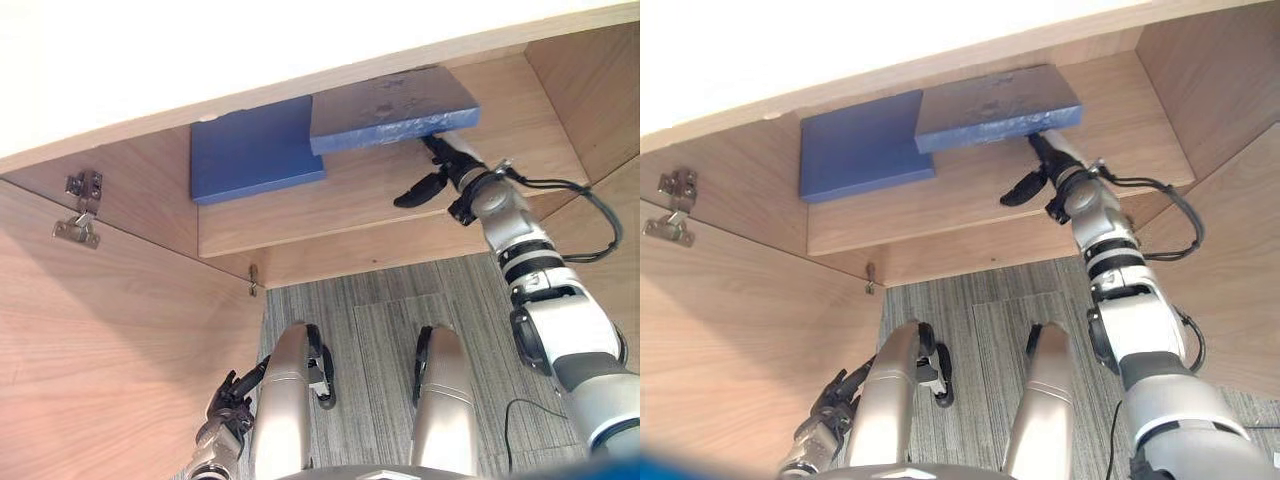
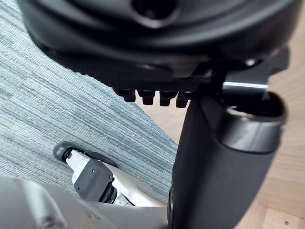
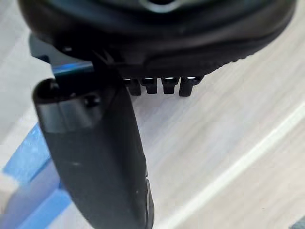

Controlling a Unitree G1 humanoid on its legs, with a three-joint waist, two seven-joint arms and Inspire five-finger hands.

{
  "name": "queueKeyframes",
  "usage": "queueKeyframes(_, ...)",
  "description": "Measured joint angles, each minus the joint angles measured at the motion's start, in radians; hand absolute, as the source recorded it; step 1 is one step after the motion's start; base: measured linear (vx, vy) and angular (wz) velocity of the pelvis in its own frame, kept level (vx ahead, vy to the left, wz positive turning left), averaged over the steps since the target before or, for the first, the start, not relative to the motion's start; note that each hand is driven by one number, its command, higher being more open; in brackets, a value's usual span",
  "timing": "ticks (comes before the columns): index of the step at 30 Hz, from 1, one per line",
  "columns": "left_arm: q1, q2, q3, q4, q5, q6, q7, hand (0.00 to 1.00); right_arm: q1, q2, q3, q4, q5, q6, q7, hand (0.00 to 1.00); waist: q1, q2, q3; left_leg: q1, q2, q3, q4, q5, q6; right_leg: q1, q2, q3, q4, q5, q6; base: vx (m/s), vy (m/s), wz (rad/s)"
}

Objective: Walk over to the cabinet, pick up the folder, carry it to the office cabinet, place the folder inside the office cabinet, then close the office cabinet door

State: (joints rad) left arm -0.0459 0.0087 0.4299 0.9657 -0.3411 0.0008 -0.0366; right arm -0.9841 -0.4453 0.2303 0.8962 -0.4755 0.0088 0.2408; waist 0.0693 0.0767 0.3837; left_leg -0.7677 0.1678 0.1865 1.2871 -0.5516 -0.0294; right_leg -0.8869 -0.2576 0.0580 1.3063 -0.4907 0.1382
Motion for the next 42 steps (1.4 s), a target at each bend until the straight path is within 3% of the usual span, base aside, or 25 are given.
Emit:
queueKeyframes(16, 0.016, 0.027, -0.054, 0.02, -0.002, -0.013, -0.001, 1.0, 0.062, -0.029, 0.227, -0.106, -0.072, -0.003, 0.012, 1.0, -0.003, -0.012, 0.006, 0.089, 0.017, 0.034, -0.065, -0.001, 0.0, 0.064, 0.017, 0.004, -0.066, 0.013, 0.027, 0.07, -0.009, -0.07)
queueKeyframes(22, 0.018, 0.033, -0.061, 0.02, -0.002, -0.013, -0.001, 1.0, 0.063, -0.032, 0.254, -0.106, -0.062, -0.003, 0.024, 1.0, -0.002, -0.019, 0.015, 0.125, 0.019, 0.044, -0.083, -0.001, 0.0, 0.094, 0.015, 0.0, -0.084, 0.02, 0.031, 0.07, -0.002, -0.05)
queueKeyframes(28, 0.031, 0.04, -0.069, 0.041, -0.001, -0.013, -0.001, 1.0, 0.104, -0.013, 0.312, -0.097, -0.062, 0.008, 0.063, 1.0, 0.005, -0.025, 0.019, 0.24, 0.04, 0.058, -0.187, 0.016, -0.002, 0.217, 0.025, -0.042, -0.203, 0.059, -0.007, 0.06, 0.019, -0.1)
queueKeyframes(34, 0.046, 0.062, -0.13, 0.071, 0.002, -0.014, 0.007, 1.0, 0.183, 0.031, 0.344, -0.096, -0.062, 0.011, 0.1, 1.0, 0.012, -0.033, 0.018, 0.42, 0.038, 0.083, -0.463, 0.131, -0.029, 0.41, 0.034, -0.149, -0.47, 0.17, -0.048, 0.13, 0.011, -0.06)
queueKeyframes(40, 0.053, 0.107, -0.184, 0.08, 0.071, -0.014, 0.004, 1.0, 0.273, 0.058, 0.337, -0.043, -0.062, 0.008, 0.105, 1.0, 0.013, -0.065, -0.021, 0.572, 0.023, 0.07, -0.835, 0.325, -0.062, 0.609, 0.104, -0.241, -0.861, 0.342, -0.078, 0.09, -0.048, 0.12)
queueKeyframes(42, 0.065, 0.104, -0.169, 0.08, 0.089, -0.014, -0.002, 1.0, 0.317, 0.05, 0.336, -0.043, -0.061, 0.007, 0.106, 1.0, 0.011, -0.069, -0.042, 0.598, 0.031, 0.064, -0.888, 0.352, -0.065, 0.665, 0.132, -0.257, -0.966, 0.386, -0.082, 0.1, -0.048, 0.06)
